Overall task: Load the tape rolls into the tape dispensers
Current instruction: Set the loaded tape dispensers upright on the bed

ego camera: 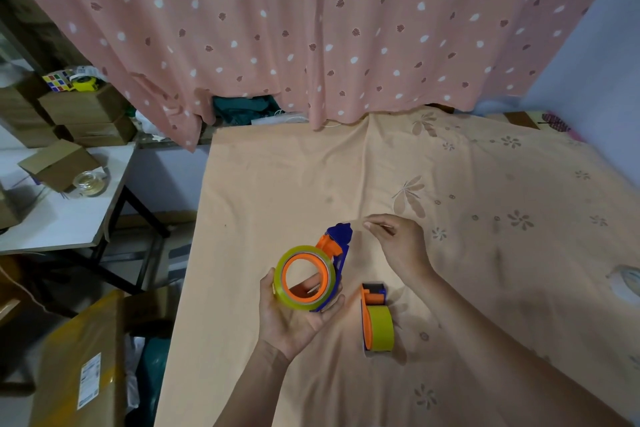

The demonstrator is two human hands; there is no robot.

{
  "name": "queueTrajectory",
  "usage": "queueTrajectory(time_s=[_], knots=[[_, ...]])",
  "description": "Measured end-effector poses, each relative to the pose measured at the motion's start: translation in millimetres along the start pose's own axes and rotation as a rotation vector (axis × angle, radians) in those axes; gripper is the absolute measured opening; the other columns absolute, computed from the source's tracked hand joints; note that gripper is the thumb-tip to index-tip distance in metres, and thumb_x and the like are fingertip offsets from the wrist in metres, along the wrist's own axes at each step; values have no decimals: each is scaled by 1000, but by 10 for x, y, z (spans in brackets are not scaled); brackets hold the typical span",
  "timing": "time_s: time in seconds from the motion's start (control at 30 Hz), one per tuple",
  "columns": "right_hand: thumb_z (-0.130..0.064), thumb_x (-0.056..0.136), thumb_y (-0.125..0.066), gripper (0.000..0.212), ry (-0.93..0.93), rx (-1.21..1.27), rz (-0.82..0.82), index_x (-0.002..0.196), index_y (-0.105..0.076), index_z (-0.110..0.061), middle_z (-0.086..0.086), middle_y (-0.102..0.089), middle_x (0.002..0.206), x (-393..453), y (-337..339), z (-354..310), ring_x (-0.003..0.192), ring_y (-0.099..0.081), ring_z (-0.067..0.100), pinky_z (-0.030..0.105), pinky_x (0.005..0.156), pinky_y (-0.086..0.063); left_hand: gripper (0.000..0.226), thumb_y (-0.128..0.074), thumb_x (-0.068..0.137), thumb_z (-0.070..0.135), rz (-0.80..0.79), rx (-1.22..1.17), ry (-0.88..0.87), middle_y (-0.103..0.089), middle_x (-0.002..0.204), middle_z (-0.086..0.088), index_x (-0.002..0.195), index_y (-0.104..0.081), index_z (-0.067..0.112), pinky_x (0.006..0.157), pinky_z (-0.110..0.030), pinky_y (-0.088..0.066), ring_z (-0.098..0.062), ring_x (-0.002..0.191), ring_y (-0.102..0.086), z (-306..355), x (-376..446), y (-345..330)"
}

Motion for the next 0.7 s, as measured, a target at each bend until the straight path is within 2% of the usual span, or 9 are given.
queueTrajectory(time_s=[0.13,0.3,0.4,0.5,0.6,0.67,0.7], knots=[[-18,89,-74,11,-55,38,4,98,-81,-16,-21,-74,84,-96,-92,9,87,-70,-6,10,78,-51,93,-65,79,65,-20,-58,-48,-58,142,-24,146,-50,3,98,-55,-53,-42,129,-55,-18,45,-91],[-15,95,-66,17,-117,161,71,106,-79,-18,-18,-78,92,-368,-315,48,93,-72,0,23,84,-57,91,-74,75,59,21,-82,-92,-57,146,-25,146,-51,7,101,-57,-51,-44,129,-59,-127,133,-226],[-13,97,-62,20,-165,186,104,104,-77,-24,-25,-76,87,-452,-398,52,94,-73,3,19,81,-55,92,-76,73,58,50,-84,-96,-58,145,-25,147,-51,9,102,-55,-51,-44,125,-63,-203,152,-236],[-12,100,-56,27,-191,160,54,112,-76,-26,-30,-74,90,-500,-480,31,95,-70,-6,10,81,-52,93,-77,71,57,34,-54,-107,-59,145,-23,147,-52,10,106,-52,-51,-40,127,-62,-225,145,-235],[-15,102,-46,33,-222,103,-63,113,-76,-25,-17,-77,96,-512,-569,19,94,-70,2,20,84,-53,92,-75,73,58,48,-6,-137,-56,149,-21,149,-52,12,116,-50,-42,-37,137,-55,-184,139,-183],[-14,102,-44,31,-241,134,-101,100,-76,-14,-1,-77,86,-508,-620,29,80,-68,12,26,77,-51,88,-73,75,58,49,13,-143,-55,150,-21,147,-54,12,118,-50,-40,-37,137,-55,-156,134,-144],[-13,102,-44,30,-232,140,-95,90,-71,-6,10,-72,79,-502,-629,18,70,-60,20,29,70,-46,85,-72,76,58,43,17,-143,-56,149,-21,146,-55,12,117,-51,-40,-37,135,-57,-146,131,-126]])
Point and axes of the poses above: each hand's wrist, its own x-axis towards the middle knuckle, its own y-axis out of the back of the hand, z = x × y, the point moved 5 cm from there along x, towards the middle knuckle
